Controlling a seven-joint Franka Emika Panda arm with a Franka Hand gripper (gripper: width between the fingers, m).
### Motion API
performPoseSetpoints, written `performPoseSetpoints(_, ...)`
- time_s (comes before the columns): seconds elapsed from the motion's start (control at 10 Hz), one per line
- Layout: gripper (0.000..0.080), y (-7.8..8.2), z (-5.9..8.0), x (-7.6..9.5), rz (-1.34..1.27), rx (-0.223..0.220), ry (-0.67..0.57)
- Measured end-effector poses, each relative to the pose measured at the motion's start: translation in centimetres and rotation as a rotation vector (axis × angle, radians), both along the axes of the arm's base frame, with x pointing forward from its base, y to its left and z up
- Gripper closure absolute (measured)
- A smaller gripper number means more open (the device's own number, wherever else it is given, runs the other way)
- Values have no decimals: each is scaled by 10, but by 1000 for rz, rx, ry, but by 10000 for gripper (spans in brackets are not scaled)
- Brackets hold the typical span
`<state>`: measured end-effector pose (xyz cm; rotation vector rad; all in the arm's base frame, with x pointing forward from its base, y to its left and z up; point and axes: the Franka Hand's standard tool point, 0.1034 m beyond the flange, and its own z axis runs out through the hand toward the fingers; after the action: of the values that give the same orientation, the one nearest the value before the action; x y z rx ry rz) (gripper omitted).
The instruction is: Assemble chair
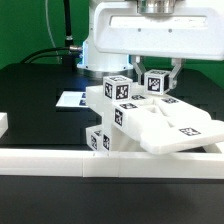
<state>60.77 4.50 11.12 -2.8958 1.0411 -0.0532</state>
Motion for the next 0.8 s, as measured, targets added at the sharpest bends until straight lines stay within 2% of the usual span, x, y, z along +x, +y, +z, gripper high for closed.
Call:
performPoseSetpoints(0.3,531,2,0,2,-293,34,4)
performPoseSetpoints(0.6,531,2,0,2,-372,38,8)
performPoseSetpoints(0.7,353,2,0,2,-335,36,6)
performPoseSetpoints(0.8,353,3,0,2,-309,34,5)
